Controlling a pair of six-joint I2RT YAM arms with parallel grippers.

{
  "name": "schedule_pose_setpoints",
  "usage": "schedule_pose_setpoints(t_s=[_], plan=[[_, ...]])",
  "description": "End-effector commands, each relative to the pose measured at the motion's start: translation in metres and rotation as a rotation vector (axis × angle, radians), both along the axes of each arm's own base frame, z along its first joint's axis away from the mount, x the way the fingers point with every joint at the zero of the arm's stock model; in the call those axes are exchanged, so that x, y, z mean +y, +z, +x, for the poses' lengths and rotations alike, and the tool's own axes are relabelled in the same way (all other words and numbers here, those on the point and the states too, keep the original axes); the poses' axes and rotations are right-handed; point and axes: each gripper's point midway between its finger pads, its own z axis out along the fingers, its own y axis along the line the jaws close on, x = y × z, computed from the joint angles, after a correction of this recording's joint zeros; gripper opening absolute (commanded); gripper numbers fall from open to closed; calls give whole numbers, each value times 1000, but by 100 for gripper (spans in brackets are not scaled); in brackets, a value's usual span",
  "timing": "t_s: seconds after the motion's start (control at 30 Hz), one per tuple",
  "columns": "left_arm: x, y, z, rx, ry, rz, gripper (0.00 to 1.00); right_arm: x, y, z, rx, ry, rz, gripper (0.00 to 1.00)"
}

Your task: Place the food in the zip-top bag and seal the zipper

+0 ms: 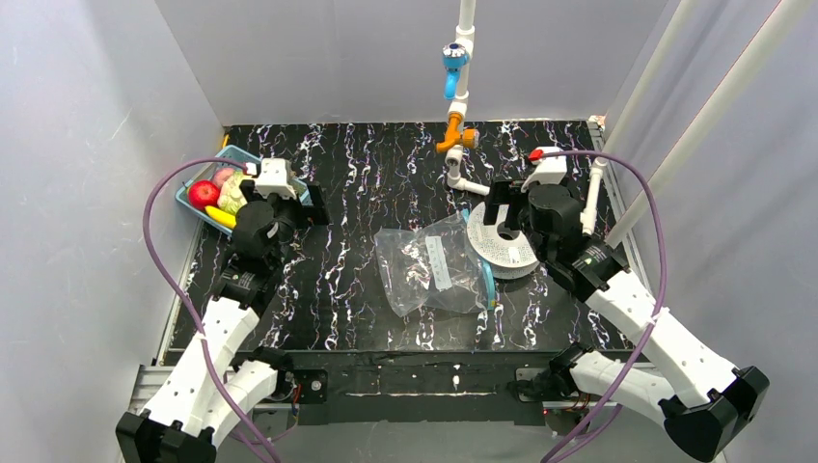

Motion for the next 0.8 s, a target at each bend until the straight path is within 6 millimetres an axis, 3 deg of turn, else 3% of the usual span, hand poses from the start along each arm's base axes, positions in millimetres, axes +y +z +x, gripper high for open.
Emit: schedule_pose_setpoints(t_s=[0.0,0.23,0.57,0.77], plan=[[7,10,-6,-32,26,-10,100,-6,9,-6,1,-20,1,98],[26,-2,-3,28,139,19,100,22,-5,-11,47,125,15,99],[58,-35,5,172,329,147,100,60,2,-15,50,296,14,98],[73,-51,19,285,366,140,100,96,5,-32,55,424,-9,98]])
